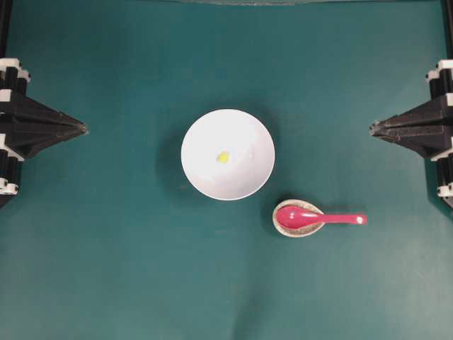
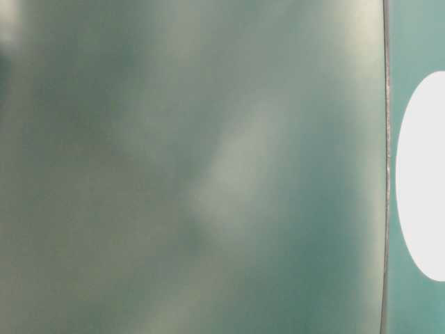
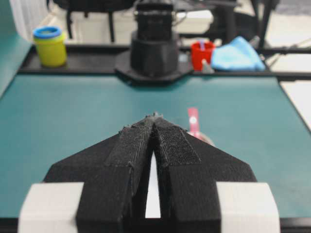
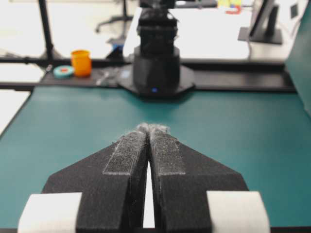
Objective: Scoop the yellow hexagonal prism block from the bowl with a spoon using the right arm.
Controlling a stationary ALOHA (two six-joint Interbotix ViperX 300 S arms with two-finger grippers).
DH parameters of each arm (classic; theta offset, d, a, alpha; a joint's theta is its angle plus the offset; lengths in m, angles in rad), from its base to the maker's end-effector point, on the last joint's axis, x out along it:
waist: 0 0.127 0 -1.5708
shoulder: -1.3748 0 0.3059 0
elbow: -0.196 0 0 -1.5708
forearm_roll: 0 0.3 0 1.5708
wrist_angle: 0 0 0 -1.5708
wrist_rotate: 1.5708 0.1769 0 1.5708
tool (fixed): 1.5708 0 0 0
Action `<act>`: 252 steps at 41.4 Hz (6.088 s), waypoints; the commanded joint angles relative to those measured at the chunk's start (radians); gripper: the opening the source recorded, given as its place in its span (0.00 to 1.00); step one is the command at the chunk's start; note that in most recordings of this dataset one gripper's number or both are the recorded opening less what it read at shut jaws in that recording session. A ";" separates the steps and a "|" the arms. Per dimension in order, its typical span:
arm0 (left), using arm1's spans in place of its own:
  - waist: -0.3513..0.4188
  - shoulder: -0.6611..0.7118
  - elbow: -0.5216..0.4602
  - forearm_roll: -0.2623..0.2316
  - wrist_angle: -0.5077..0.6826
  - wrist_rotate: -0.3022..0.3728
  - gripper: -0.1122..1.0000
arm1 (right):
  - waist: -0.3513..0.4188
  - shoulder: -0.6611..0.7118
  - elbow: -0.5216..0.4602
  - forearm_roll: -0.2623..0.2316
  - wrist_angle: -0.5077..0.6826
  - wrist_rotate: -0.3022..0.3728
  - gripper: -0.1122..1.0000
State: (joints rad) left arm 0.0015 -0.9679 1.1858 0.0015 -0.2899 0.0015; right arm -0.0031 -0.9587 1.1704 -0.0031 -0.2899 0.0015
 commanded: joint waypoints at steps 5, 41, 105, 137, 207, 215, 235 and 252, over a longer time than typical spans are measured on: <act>0.002 -0.003 -0.035 0.008 0.034 -0.005 0.15 | 0.011 0.021 -0.015 -0.005 -0.014 -0.002 0.10; 0.002 0.000 -0.035 0.009 0.049 -0.005 0.15 | 0.009 0.043 -0.026 -0.003 0.000 0.003 0.55; 0.002 0.005 -0.032 0.009 0.077 -0.008 0.15 | 0.192 0.643 0.140 0.164 -0.440 0.178 0.63; 0.002 0.008 -0.029 0.009 0.091 -0.015 0.15 | 0.526 1.014 0.144 0.503 -0.782 0.178 0.61; 0.002 0.008 -0.029 0.009 0.098 -0.020 0.15 | 0.552 1.114 0.155 0.514 -0.848 0.112 0.50; 0.002 0.008 -0.029 0.008 0.100 -0.020 0.15 | 0.554 1.112 0.158 0.514 -0.861 0.112 0.50; 0.002 0.008 -0.029 0.008 0.100 -0.020 0.15 | 0.554 1.114 0.155 0.515 -0.867 0.112 0.50; 0.002 0.008 -0.029 0.008 0.100 -0.020 0.15 | 0.554 1.092 0.155 0.517 -0.864 0.110 0.32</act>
State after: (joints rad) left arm 0.0015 -0.9695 1.1781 0.0077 -0.1856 -0.0169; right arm 0.5461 0.1641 1.3300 0.5123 -1.1459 0.1150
